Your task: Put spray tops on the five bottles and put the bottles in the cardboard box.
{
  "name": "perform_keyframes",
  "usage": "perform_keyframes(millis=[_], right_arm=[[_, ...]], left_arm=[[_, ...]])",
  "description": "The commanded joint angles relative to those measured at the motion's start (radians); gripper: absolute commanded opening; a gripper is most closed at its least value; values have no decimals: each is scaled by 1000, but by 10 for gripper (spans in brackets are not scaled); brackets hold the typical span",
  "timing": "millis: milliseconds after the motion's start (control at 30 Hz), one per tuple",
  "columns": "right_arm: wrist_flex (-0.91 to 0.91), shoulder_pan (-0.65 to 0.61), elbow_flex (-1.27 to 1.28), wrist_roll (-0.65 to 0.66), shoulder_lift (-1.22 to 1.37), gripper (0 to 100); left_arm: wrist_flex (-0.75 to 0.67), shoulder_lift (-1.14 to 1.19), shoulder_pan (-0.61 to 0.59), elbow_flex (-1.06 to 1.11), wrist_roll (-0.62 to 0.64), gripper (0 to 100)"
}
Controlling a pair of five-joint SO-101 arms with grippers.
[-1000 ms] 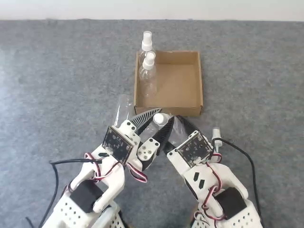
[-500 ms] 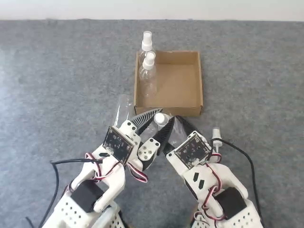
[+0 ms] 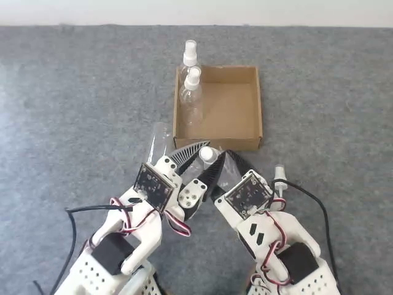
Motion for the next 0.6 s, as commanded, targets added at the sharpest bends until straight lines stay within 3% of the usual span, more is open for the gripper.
perform_keyframes(millis=[0,567], right_arm=[[5,-4,-46,9,-18,7],[7,-2,-43,12,-18,7]], left_arm=[[8,-6,6,-7,-5,23],[63,-6,55,-27,-11,23]])
